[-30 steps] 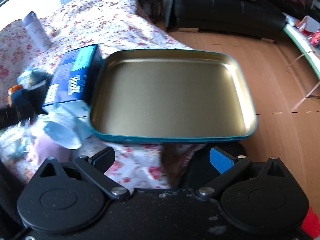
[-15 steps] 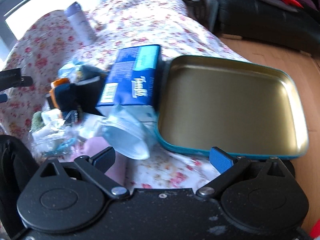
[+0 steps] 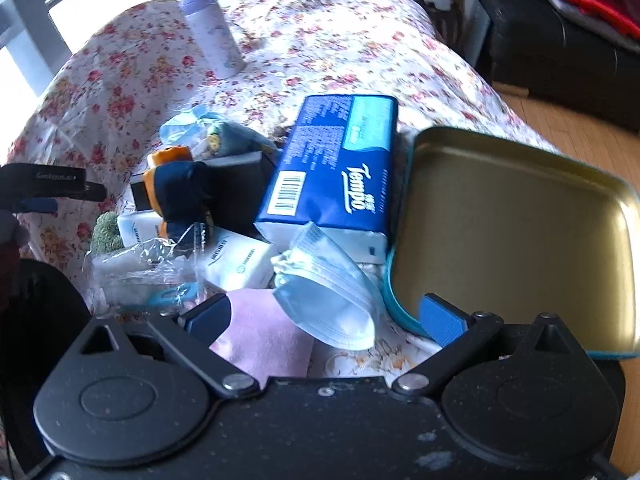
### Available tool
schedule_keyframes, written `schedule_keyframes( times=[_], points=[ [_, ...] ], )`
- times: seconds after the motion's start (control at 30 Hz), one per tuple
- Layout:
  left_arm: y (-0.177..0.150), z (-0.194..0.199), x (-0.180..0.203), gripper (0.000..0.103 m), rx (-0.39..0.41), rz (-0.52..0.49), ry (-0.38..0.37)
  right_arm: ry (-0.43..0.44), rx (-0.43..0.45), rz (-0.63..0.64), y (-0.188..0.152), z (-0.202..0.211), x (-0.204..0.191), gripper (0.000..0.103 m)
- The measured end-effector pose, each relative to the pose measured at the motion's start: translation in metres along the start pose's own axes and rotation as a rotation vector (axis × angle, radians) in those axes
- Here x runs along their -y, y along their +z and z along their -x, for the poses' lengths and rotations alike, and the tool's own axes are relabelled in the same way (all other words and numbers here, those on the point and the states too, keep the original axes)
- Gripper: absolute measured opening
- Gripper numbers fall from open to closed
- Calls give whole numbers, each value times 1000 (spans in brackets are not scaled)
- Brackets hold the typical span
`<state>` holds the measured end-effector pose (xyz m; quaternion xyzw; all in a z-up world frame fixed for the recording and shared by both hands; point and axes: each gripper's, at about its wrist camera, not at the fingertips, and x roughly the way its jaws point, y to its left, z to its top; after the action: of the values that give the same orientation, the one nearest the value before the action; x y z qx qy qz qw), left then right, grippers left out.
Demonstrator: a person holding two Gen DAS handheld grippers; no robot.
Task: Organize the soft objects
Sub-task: 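Move left tool to the green fuzzy ball while right tool approaches the orange-navy plush toy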
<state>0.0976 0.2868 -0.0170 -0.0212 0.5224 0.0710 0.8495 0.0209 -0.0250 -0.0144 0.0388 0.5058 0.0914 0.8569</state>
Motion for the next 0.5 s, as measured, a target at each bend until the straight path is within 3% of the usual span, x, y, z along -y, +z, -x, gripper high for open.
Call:
schedule_keyframes(
  times=[0.13, 0.3, 0.43, 0.5],
  points=[
    [2, -18, 4, 90, -90, -24, -13, 20, 6, 25, 1, -1, -6, 101],
    [7, -34, -3, 86, -162, 27, -58, 39, 7, 58, 0, -5, -15, 101],
    [7, -36, -8, 62, -171, 48, -158, 59, 11, 105, -3, -5, -25, 101],
    [6, -34, -9, 60, -159, 54, -182, 67, 15, 139, -6, -4, -32, 101]
  ],
)
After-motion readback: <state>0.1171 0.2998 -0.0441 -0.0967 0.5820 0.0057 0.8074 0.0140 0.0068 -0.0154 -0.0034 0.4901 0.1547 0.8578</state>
